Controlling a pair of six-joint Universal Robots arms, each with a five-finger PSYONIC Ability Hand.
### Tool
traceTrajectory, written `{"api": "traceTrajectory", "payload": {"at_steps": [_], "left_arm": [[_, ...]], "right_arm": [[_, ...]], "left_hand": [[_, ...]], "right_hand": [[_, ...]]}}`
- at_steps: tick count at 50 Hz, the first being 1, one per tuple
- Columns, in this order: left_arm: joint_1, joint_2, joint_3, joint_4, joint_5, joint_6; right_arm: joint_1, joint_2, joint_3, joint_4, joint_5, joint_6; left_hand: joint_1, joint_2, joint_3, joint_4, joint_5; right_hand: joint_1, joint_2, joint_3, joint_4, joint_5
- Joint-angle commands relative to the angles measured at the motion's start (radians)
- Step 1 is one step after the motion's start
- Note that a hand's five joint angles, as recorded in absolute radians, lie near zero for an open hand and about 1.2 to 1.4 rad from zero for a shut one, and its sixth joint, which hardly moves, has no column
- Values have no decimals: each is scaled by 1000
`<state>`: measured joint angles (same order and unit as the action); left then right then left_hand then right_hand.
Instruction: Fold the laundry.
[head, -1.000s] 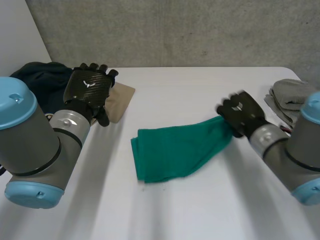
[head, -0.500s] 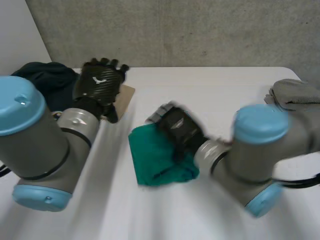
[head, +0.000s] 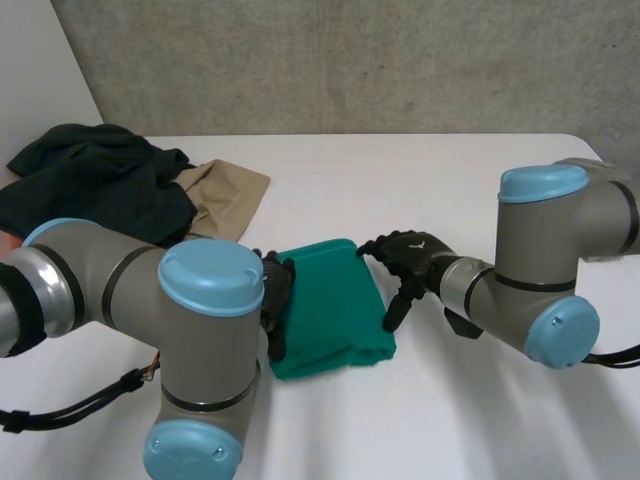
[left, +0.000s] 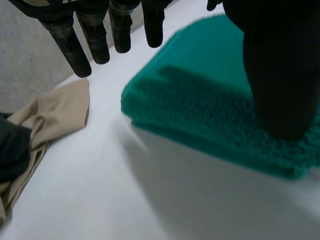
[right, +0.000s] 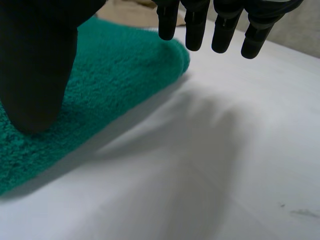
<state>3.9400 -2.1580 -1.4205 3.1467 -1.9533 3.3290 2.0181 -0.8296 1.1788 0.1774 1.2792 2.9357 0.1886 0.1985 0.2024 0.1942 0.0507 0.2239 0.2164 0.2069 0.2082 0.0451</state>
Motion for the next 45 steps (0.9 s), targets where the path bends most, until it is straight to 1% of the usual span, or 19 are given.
{"api": "traceTrajectory", "payload": {"at_steps": [1, 5, 7, 11, 12, 15, 16, 17, 19, 20, 22, 23, 25, 26, 28, 30, 33, 40, 45], "left_arm": [[38, 4, -29, 3, 46, 7], [38, 17, -21, 3, 89, 21], [39, 24, -14, 3, 96, 35], [48, 81, 23, 6, 111, 79], [51, 93, 34, 6, 122, 89], [64, 136, 75, 7, 192, 125], [68, 148, 86, 9, 220, 132], [82, 170, 106, 6, 284, 141], [99, 187, 126, 3, 361, 141], [111, 196, 144, -4, 442, 141], [125, 202, 163, -8, 537, 139], [131, 204, 179, -19, 619, 138], [136, 204, 196, -40, 697, 136], [142, 202, 218, -66, 759, 136], [150, 202, 239, -92, 804, 135], [156, 198, 262, -128, 830, 135], [154, 190, 269, -140, 833, 133], [147, 165, 259, -140, 835, 132], [147, 162, 256, -139, 835, 132]], "right_arm": [[16, 23, -24, -3, 22, -124], [27, -11, -21, -3, 26, -153], [34, -29, -15, -4, 32, -162], [57, -88, 25, -32, 63, -201], [65, -121, 53, -54, 84, -220], [77, -178, 119, -104, 115, -256], [85, -215, 175, -142, 121, -276], [90, -232, 205, -160, 123, -285], [119, -275, 292, -211, 123, -305], [131, -285, 327, -229, 123, -308], [148, -293, 384, -263, 123, -308], [160, -293, 430, -297, 120, -310], [178, -295, 502, -372, 118, -310], [185, -293, 521, -400, 115, -310], [201, -290, 550, -459, 115, -313], [223, -270, 571, -541, 115, -313], [232, -209, 564, -623, 118, -316], [232, -105, 500, -690, 124, -325], [232, -83, 461, -693, 123, -342]], "left_hand": [[40, 30, 26, 34, 3], [34, 24, 20, 28, -3], [34, 24, 20, 28, -3], [19, 9, 5, 14, -18], [19, 9, 5, 13, -18], [16, 6, 2, 11, -20], [16, 6, 2, 11, -20], [16, 6, 2, 11, -20], [16, 6, 2, 11, -20], [16, 6, 2, 11, -20], [16, 6, 2, 11, -20], [16, 6, 2, 11, -20], [16, 6, 2, 11, -20], [13, 3, -1, 8, -23], [13, 3, -1, 8, -23], [16, 6, 2, 11, -20], [13, 3, -1, 8, -23], [13, 3, -1, 8, -23], [13, 3, -1, 8, -23]], "right_hand": [[-49, -42, -32, -34, -45], [-49, -42, -32, -34, -45], [-49, -42, -32, -34, -45], [-49, -42, -32, -34, -45], [-49, -42, -32, -34, -45], [-49, -42, -32, -34, -45], [-49, -42, -32, -34, -45], [-49, -42, -32, -34, -45], [-49, -42, -32, -34, -45], [-49, -42, -32, -34, -45], [-49, -42, -32, -34, -45], [-49, -42, -32, -34, -45], [-49, -42, -32, -34, -45], [-49, -42, -32, -34, -45], [-49, -42, -32, -34, -45], [-49, -42, -32, -34, -45], [-49, -42, -32, -34, -45], [-49, -42, -32, -34, -45], [-49, -42, -32, -34, -45]]}}
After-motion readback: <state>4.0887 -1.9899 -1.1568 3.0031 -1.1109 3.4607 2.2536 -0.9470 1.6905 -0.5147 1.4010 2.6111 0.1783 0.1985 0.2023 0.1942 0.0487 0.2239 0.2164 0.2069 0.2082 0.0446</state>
